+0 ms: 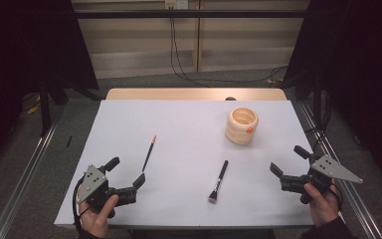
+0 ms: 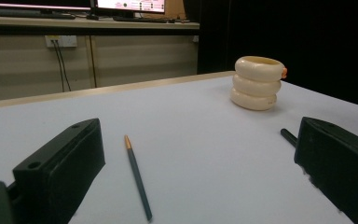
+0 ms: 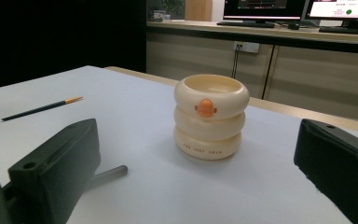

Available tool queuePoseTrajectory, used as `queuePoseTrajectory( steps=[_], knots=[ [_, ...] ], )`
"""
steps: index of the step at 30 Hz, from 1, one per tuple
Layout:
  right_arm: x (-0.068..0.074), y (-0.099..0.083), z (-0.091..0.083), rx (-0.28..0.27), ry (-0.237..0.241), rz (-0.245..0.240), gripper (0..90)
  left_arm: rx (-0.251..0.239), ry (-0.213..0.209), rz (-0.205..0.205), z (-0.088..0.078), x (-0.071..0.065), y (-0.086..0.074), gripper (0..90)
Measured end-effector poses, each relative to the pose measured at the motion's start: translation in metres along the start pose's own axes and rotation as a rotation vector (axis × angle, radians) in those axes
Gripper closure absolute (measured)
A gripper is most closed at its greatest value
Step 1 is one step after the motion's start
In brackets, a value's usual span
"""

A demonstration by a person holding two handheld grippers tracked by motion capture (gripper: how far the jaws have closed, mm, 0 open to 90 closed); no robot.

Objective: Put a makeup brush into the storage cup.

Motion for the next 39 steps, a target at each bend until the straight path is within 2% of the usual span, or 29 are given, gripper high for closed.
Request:
queuePoseTrajectory(
  steps=[3, 5, 10, 12, 15, 21, 22, 29, 32, 35, 36, 37, 39],
  knots=[
    [0.000, 0.000, -0.001, -0.005, -0.002, -0.001, 0.0, 0.001, 0.004, 0.004, 0.001, 0.000, 0.001, 1.6],
    [0.000, 0.000, -0.003, -0.008, -0.002, 0.001, 0.0, 0.013, -0.009, 0.014, 0.000, -0.001, 0.000, 1.6],
    [0.003, 0.001, -0.004, -0.011, 0.000, -0.007, 0.0, -0.006, -0.018, 0.014, -0.004, -0.004, 0.004, 1.6],
    [0.004, 0.001, -0.004, -0.007, 0.000, -0.028, 0.0, -0.015, -0.018, 0.017, -0.004, -0.006, 0.007, 1.6],
    [0.006, 0.000, -0.003, -0.004, 0.004, -0.025, 0.0, -0.025, -0.023, 0.015, -0.004, -0.007, 0.010, 1.6],
    [0.005, 0.000, -0.002, -0.008, 0.007, -0.021, 0.0, -0.020, -0.023, 0.046, -0.002, -0.006, 0.022, 1.7],
    [0.005, 0.000, -0.003, -0.005, 0.016, -0.026, 0.0, -0.031, -0.020, 0.038, 0.000, -0.006, 0.024, 1.7],
    [0.007, 0.000, -0.001, -0.008, 0.022, -0.028, 0.0, -0.019, -0.026, 0.071, 0.009, -0.003, 0.034, 1.6],
    [0.006, 0.000, -0.002, -0.008, 0.016, -0.021, 0.0, -0.017, -0.032, 0.066, 0.013, -0.002, 0.038, 1.6],
    [0.005, 0.000, -0.002, -0.009, 0.015, -0.015, 0.0, -0.020, -0.025, 0.078, 0.015, 0.000, 0.042, 1.6],
    [0.005, 0.000, -0.002, -0.008, 0.012, -0.020, 0.0, -0.019, -0.014, 0.102, 0.017, 0.001, 0.046, 1.6],
    [0.005, 0.000, -0.002, -0.009, 0.018, -0.018, 0.0, -0.029, -0.024, 0.085, 0.019, 0.000, 0.049, 1.6],
    [0.005, 0.000, -0.001, -0.008, 0.019, -0.019, 0.0, -0.036, -0.029, 0.098, 0.021, -0.002, 0.055, 1.8]
  ],
)
Point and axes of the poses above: each handheld gripper's, and its own axes: z roughly forward along the jaws, y roughly out of its top, x roughly to its left, the point moved 3 cm from there along z, roughly forward along the jaws, and after that the axes turned 11 degrees about x, right-handed, at the moved point
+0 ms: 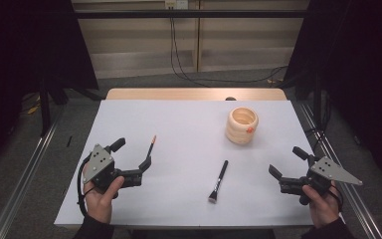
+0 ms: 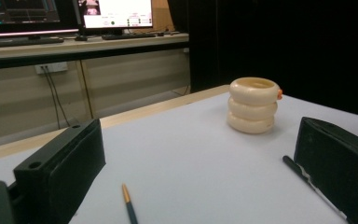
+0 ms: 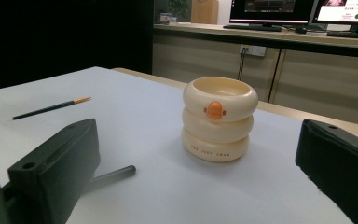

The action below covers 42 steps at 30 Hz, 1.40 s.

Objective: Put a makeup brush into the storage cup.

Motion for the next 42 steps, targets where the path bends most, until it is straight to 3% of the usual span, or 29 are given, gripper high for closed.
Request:
queuePoseTrajectory(
  steps=[5, 7, 12, 20, 28, 42],
  knots=[
    [0.001, 0.000, -0.001, -0.009, -0.005, 0.010, 0.0, -0.030, -0.005, 0.021, 0.005, -0.002, 0.016, 2.1],
    [0.000, 0.000, -0.001, -0.005, -0.005, 0.007, 0.0, -0.021, -0.009, 0.020, 0.009, -0.001, 0.020, 1.8],
    [0.001, 0.000, -0.001, -0.008, -0.005, 0.010, 0.0, 0.023, -0.021, 0.002, 0.026, 0.006, 0.023, 2.5],
    [0.000, 0.000, -0.001, -0.007, -0.005, 0.005, 0.0, -0.007, -0.005, 0.008, 0.043, 0.012, 0.035, 3.2],
    [0.000, 0.000, -0.001, -0.008, -0.005, 0.003, 0.0, -0.004, -0.018, 0.017, 0.059, 0.019, 0.044, 2.5],
    [0.001, -0.001, -0.001, -0.010, -0.009, 0.003, 0.0, 0.000, -0.006, 0.034, 0.083, 0.024, 0.059, 1.4]
  ],
)
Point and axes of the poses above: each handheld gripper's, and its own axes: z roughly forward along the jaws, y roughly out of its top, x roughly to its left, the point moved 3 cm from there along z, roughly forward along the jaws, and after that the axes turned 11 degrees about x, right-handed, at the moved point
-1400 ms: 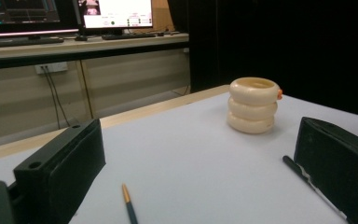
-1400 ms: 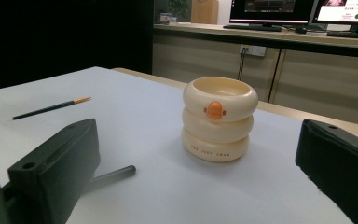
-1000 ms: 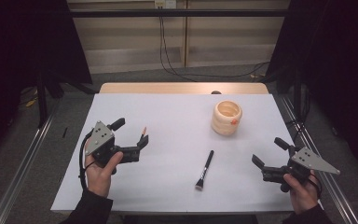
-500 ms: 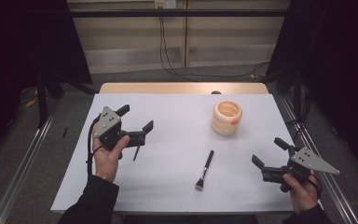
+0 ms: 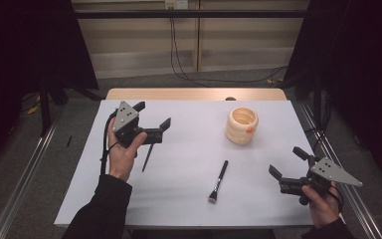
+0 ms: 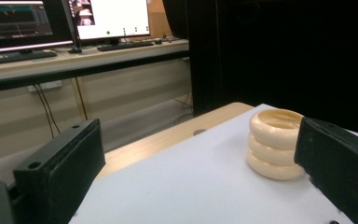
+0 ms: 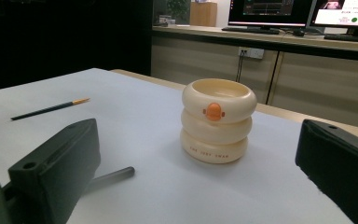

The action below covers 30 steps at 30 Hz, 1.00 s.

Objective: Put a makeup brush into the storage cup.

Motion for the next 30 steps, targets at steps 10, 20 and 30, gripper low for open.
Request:
queuePoseTrajectory(
  steps=[10, 20, 30],
  knots=[
    [0.000, 0.000, 0.000, 0.001, -0.003, -0.001, 0.0, 0.031, 0.018, -0.015, 0.007, 0.010, -0.004, 1.7],
    [0.000, 0.000, 0.000, 0.001, -0.004, -0.003, 0.0, 0.134, 0.022, -0.045, 0.008, 0.014, -0.005, 2.1],
    [0.000, 0.000, 0.000, 0.005, -0.001, -0.009, 0.0, 0.296, 0.006, -0.076, 0.017, 0.021, -0.007, 3.8]
  ],
)
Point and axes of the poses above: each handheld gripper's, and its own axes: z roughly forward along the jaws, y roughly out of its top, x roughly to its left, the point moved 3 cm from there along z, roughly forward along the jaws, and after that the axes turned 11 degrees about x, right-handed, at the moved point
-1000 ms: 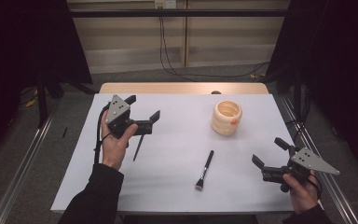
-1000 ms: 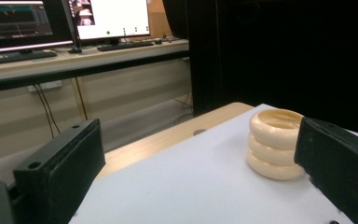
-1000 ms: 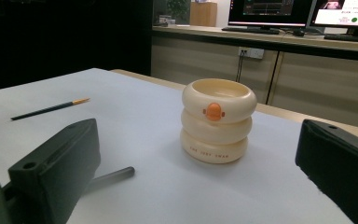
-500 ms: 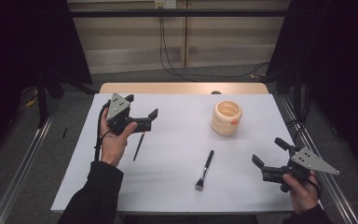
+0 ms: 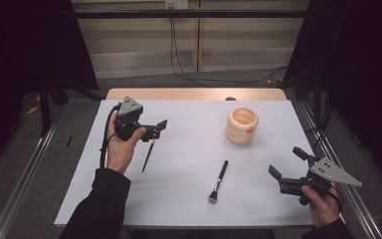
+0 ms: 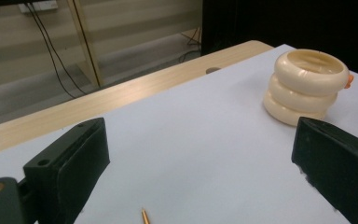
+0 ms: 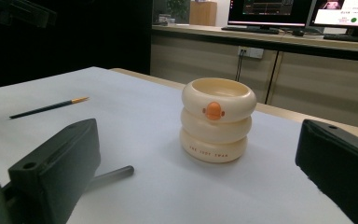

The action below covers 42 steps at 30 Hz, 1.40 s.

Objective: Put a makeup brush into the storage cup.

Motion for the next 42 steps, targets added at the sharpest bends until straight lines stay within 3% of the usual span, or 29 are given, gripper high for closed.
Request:
queuePoseTrajectory(
  steps=[3, 5, 7, 11, 12, 14, 16, 17, 21, 24, 30, 31, 35, 42],
  knots=[
    [0.000, 0.000, 0.000, -0.001, -0.001, 0.001, 0.0, 0.046, 0.008, -0.011, 0.004, 0.001, 0.001, 4.6],
    [0.000, 0.000, 0.000, 0.002, -0.004, 0.002, 0.0, 0.090, -0.008, -0.013, 0.007, 0.002, 0.001, 4.7],
    [0.000, 0.000, 0.000, 0.001, -0.006, 0.000, 0.0, 0.103, 0.013, 0.010, 0.008, 0.003, 0.003, 5.0],
    [0.001, 0.000, 0.001, -0.001, -0.001, -0.002, 0.0, 0.150, 0.003, -0.045, 0.012, 0.004, 0.005, 3.9],
    [0.001, 0.000, 0.001, -0.001, -0.001, -0.002, 0.0, 0.170, 0.006, -0.027, 0.012, 0.004, 0.005, 3.9],
    [0.001, 0.000, 0.000, 0.001, -0.003, 0.001, 0.0, 0.195, 0.003, -0.052, 0.014, 0.004, 0.005, 3.3],
    [0.001, 0.000, 0.000, 0.000, -0.001, -0.004, 0.0, 0.234, -0.001, -0.035, 0.015, 0.006, 0.004, 4.1],
    [0.001, 0.000, 0.000, 0.000, -0.002, -0.006, 0.0, 0.242, 0.005, -0.060, 0.017, 0.006, 0.003, 5.9],
    [0.001, 0.000, 0.001, -0.003, -0.002, -0.005, 0.0, 0.325, -0.027, -0.067, 0.019, 0.011, 0.001, 7.9],
    [0.001, 0.000, 0.001, -0.001, -0.001, -0.003, 0.0, 0.370, -0.003, -0.097, 0.022, 0.014, -0.001, 9.5],
    [0.002, 0.000, 0.001, 0.000, 0.001, 0.000, 0.0, 0.489, -0.007, -0.127, 0.032, 0.021, -0.009, 9.5],
    [0.002, 0.000, 0.001, 0.000, 0.000, -0.001, 0.0, 0.514, 0.003, -0.117, 0.033, 0.023, -0.011, 10.3],
    [0.001, 0.000, 0.001, 0.000, -0.001, -0.002, 0.0, 0.593, -0.034, -0.126, 0.035, 0.029, -0.015, 9.7],
    [0.002, 0.000, 0.001, 0.003, -0.003, -0.006, 0.0, 0.654, -0.031, -0.128, 0.039, 0.029, -0.017, 11.0]
  ],
)
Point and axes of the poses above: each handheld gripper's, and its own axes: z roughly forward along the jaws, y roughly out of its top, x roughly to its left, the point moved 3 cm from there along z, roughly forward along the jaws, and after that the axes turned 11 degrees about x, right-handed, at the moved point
